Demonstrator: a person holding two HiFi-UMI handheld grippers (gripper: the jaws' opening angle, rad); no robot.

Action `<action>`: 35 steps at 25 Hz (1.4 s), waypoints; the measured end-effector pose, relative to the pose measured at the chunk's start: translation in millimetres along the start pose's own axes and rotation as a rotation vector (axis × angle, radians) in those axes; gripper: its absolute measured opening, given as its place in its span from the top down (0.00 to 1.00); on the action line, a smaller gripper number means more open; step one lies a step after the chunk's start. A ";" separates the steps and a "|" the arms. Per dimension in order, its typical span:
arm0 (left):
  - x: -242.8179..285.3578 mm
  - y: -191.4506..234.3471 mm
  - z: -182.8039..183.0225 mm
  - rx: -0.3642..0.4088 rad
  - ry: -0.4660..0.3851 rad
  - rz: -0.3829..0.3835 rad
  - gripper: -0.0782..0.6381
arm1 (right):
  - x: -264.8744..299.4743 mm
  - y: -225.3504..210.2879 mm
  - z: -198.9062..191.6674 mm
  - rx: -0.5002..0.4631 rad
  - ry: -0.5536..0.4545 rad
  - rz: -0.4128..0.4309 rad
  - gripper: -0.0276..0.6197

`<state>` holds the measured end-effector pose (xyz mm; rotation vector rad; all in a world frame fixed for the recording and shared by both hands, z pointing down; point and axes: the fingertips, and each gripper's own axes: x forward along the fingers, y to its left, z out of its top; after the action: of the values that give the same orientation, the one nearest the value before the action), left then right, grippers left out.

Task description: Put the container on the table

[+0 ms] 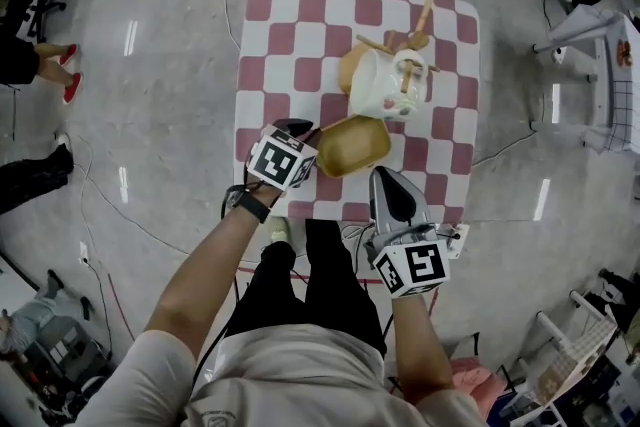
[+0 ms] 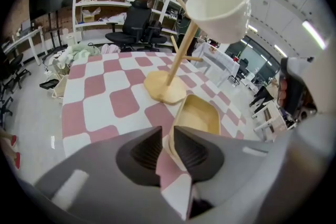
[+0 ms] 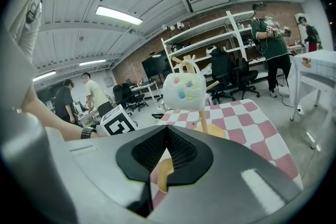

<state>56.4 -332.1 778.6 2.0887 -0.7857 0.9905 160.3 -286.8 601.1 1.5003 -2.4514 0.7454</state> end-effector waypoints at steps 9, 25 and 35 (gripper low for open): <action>-75.8 -13.0 14.7 0.013 -0.132 0.035 0.85 | -16.0 33.5 24.8 0.011 -0.042 -0.007 0.94; -219.3 -81.8 33.5 0.071 -0.402 -0.003 0.88 | -66.3 109.8 71.2 -0.008 -0.140 -0.033 0.94; -313.8 -120.6 45.8 0.134 -0.592 -0.011 0.88 | -92.4 167.3 103.3 -0.055 -0.205 -0.027 0.94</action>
<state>-0.2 -227.3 461.0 2.5377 -1.0099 0.4150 70.2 -204.1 421.6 1.6607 -2.5665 0.5381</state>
